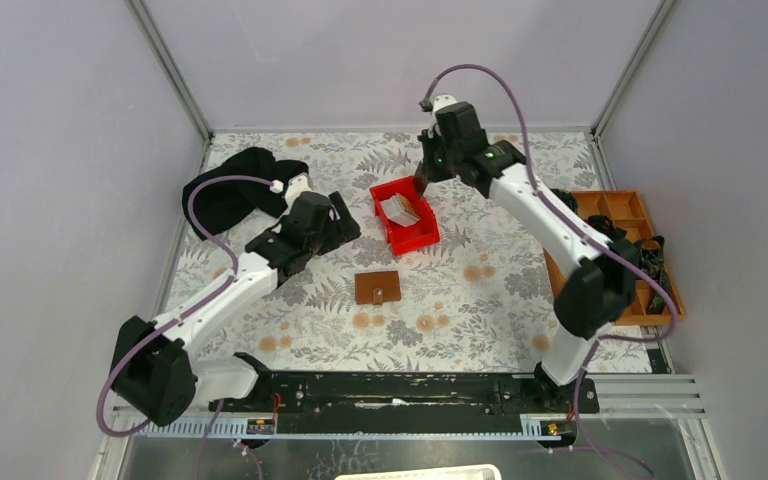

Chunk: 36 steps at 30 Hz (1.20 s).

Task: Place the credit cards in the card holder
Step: Pick up the credit card from the storage box.

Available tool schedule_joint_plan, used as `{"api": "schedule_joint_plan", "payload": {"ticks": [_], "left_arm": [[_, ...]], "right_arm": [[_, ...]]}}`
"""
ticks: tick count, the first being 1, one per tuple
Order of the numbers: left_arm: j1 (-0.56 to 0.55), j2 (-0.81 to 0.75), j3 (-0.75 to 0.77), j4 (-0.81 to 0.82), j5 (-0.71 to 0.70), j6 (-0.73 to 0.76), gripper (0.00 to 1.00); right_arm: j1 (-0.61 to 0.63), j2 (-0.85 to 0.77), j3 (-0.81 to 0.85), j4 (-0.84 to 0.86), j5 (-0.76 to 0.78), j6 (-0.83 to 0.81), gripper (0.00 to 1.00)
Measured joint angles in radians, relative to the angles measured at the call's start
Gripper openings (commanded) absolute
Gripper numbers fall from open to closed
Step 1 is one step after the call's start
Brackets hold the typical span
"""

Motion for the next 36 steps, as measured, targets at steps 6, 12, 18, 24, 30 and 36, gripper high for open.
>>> {"api": "schedule_joint_plan", "payload": {"ticks": [6, 12, 18, 24, 30, 36], "left_arm": [[0.031, -0.104, -0.006, 0.044, 0.152, 0.077, 1.0], [0.035, -0.187, -0.056, 0.136, 0.377, 0.142, 1.0], [0.035, -0.193, -0.07, 0.187, 0.583, 0.169, 1.0], [0.035, -0.195, -0.076, 0.211, 0.712, 0.19, 1.0], [0.035, -0.195, -0.105, 0.238, 0.821, 0.198, 0.95], [0.035, -0.195, -0.143, 0.273, 0.895, 0.192, 0.87]], "right_arm": [[0.001, -0.237, -0.098, -0.039, -0.129, 0.032, 0.0], [0.001, -0.37, -0.222, -0.086, -0.303, 0.064, 0.0], [0.003, -0.404, -0.336, -0.101, -0.499, 0.101, 0.0], [0.003, -0.42, -0.415, -0.085, -0.661, 0.145, 0.0], [0.003, -0.422, -0.432, -0.041, -0.79, 0.19, 0.0], [0.002, -0.422, -0.434, 0.002, -0.889, 0.227, 0.0]]}}
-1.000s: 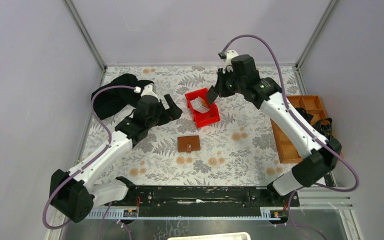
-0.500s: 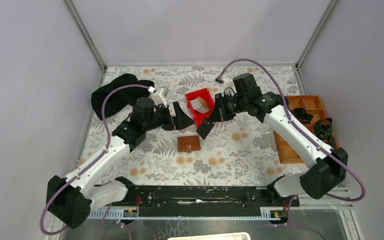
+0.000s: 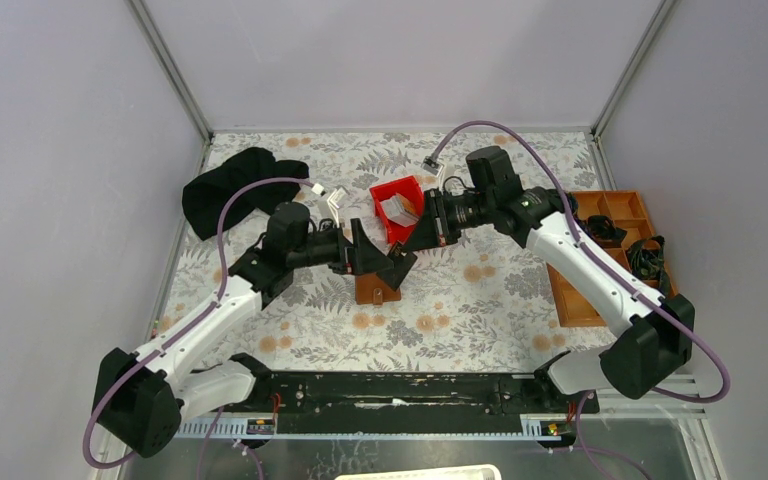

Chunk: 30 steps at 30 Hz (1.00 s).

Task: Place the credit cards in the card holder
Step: Pick up the credit card from the storage box.

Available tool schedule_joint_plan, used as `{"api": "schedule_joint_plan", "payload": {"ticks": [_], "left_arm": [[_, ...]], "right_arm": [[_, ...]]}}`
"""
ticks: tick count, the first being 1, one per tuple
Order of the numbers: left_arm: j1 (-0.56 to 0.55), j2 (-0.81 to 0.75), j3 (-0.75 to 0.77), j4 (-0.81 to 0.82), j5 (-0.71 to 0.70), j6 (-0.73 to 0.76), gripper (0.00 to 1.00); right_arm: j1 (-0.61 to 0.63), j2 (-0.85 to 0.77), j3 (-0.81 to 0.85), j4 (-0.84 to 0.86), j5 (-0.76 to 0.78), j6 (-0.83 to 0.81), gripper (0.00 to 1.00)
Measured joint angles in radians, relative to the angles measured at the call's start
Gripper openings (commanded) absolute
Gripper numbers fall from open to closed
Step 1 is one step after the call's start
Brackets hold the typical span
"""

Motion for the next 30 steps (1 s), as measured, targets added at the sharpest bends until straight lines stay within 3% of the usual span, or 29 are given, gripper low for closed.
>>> {"api": "schedule_joint_plan", "payload": {"ticks": [16, 22, 23, 25, 29, 30], "left_arm": [[0.034, 0.047, -0.026, 0.147, 0.156, -0.082, 0.58], [0.037, 0.058, -0.041, 0.18, 0.199, -0.108, 0.34], [0.038, 0.058, -0.043, 0.183, 0.203, -0.109, 0.27], [0.039, 0.06, -0.045, 0.187, 0.214, -0.112, 0.01], [0.045, 0.061, -0.047, 0.205, 0.233, -0.123, 0.0], [0.045, 0.063, -0.048, 0.206, 0.233, -0.123, 0.0]], "right_arm": [[-0.03, 0.08, -0.045, 0.122, -0.156, 0.071, 0.0], [-0.044, 0.114, -0.045, 0.167, -0.18, 0.096, 0.0], [-0.045, 0.123, -0.045, 0.172, -0.183, 0.099, 0.0], [-0.048, 0.139, -0.045, 0.177, -0.192, 0.102, 0.0], [-0.059, 0.159, -0.048, 0.192, -0.202, 0.102, 0.0], [-0.061, 0.162, -0.048, 0.197, -0.206, 0.103, 0.04]]}}
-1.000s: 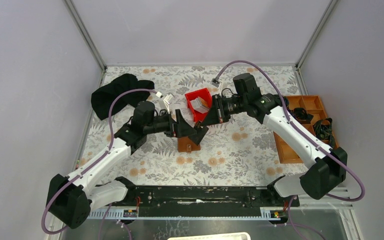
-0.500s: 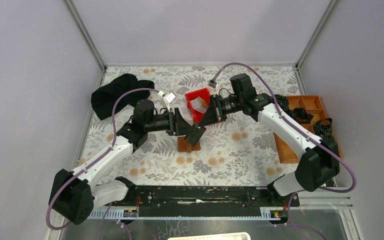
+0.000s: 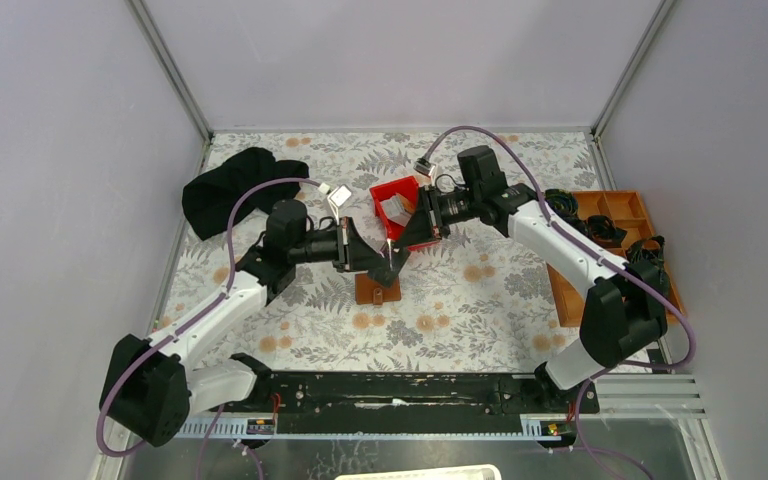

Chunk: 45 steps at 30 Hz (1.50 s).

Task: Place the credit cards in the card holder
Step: Pick up the credit card from the storage box.

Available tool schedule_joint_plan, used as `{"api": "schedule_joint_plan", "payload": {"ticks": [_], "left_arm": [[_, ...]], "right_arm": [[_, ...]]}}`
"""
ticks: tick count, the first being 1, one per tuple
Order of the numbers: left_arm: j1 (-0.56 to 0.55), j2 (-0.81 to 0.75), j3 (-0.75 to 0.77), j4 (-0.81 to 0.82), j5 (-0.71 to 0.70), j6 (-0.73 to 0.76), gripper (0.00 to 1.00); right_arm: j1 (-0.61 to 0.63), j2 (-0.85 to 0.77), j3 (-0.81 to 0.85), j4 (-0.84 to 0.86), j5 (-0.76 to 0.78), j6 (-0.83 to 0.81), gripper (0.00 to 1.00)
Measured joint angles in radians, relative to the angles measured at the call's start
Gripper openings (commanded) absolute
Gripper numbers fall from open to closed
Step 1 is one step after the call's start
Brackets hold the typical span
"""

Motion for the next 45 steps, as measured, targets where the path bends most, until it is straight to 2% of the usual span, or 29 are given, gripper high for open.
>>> {"api": "schedule_joint_plan", "payload": {"ticks": [3, 5, 10, 17, 22, 34, 45], "left_arm": [[0.006, 0.003, -0.002, 0.004, 0.002, 0.0, 0.0], [0.009, 0.005, -0.002, 0.006, 0.002, 0.001, 0.0], [0.023, 0.006, -0.016, -0.013, -0.053, 0.006, 0.0], [0.028, 0.006, -0.05, -0.019, -0.19, -0.015, 0.0], [0.033, 0.007, -0.105, 0.022, -0.243, -0.088, 0.0], [0.034, 0.06, -0.171, 0.276, -0.26, -0.295, 0.0], [0.034, 0.085, -0.212, 0.396, -0.26, -0.38, 0.0]], "right_arm": [[-0.002, 0.004, 0.0, 0.012, -0.005, 0.006, 0.28], [-0.005, 0.007, 0.0, 0.018, 0.002, 0.014, 0.4], [-0.015, 0.01, 0.004, 0.011, 0.051, 0.011, 0.51], [-0.015, 0.008, -0.001, 0.002, 0.164, 0.004, 0.52], [-0.016, -0.034, -0.095, 0.055, 0.219, 0.031, 0.51], [0.016, -0.066, -0.305, 0.295, 0.276, 0.165, 0.48], [0.023, -0.066, -0.362, 0.491, 0.27, 0.283, 0.46]]}}
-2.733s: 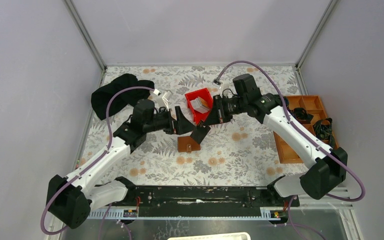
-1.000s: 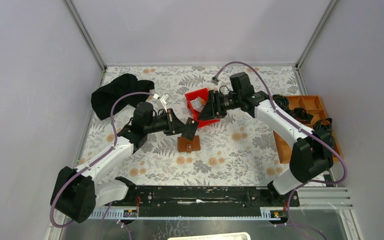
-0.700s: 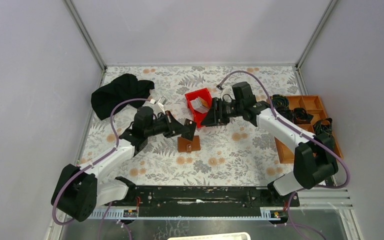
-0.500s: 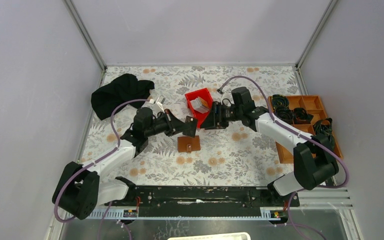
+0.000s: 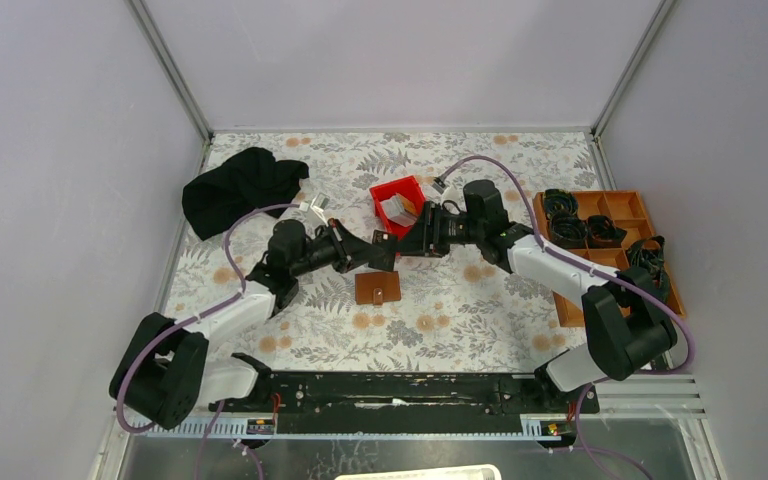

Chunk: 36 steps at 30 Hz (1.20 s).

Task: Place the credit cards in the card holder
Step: Pick up the credit card from the storage box.

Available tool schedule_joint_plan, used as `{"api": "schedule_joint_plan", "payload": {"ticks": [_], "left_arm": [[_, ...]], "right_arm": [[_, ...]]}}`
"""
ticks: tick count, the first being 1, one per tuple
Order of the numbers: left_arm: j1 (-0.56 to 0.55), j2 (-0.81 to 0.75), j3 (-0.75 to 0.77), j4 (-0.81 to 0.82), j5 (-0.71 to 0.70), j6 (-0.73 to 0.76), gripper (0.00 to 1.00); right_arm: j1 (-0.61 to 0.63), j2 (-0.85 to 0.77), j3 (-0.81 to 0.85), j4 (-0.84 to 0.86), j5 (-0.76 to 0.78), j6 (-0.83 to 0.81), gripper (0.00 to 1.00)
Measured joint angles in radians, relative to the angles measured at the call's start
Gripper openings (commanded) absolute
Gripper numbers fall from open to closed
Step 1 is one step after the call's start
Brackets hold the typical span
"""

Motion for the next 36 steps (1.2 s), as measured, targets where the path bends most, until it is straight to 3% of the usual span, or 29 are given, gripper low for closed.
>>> {"api": "schedule_joint_plan", "payload": {"ticks": [14, 17, 22, 23, 25, 26, 32, 36], "left_arm": [[0.0, 0.053, -0.018, 0.114, 0.0, -0.069, 0.0], [0.0, 0.057, -0.018, 0.128, 0.001, -0.073, 0.0], [0.005, 0.068, -0.018, 0.146, 0.005, -0.082, 0.0], [0.01, 0.071, -0.022, 0.147, 0.005, -0.086, 0.05], [0.014, 0.077, -0.027, 0.152, 0.007, -0.093, 0.33], [0.014, 0.079, -0.029, 0.152, 0.008, -0.093, 0.41], [0.024, 0.086, -0.047, 0.137, -0.002, -0.095, 0.6], [0.039, 0.08, -0.05, 0.12, -0.006, -0.089, 0.62]], "right_arm": [[0.018, 0.043, -0.006, 0.099, -0.025, 0.07, 0.42], [0.02, 0.049, -0.008, 0.116, -0.026, 0.082, 0.32], [0.018, 0.06, -0.011, 0.156, -0.028, 0.112, 0.01], [0.017, 0.066, -0.012, 0.172, -0.032, 0.126, 0.0], [0.017, 0.073, -0.019, 0.194, -0.037, 0.14, 0.0], [0.016, 0.076, -0.023, 0.203, -0.041, 0.148, 0.0], [0.02, 0.079, -0.028, 0.241, -0.063, 0.173, 0.0], [0.021, 0.079, -0.029, 0.241, -0.061, 0.173, 0.0]]}}
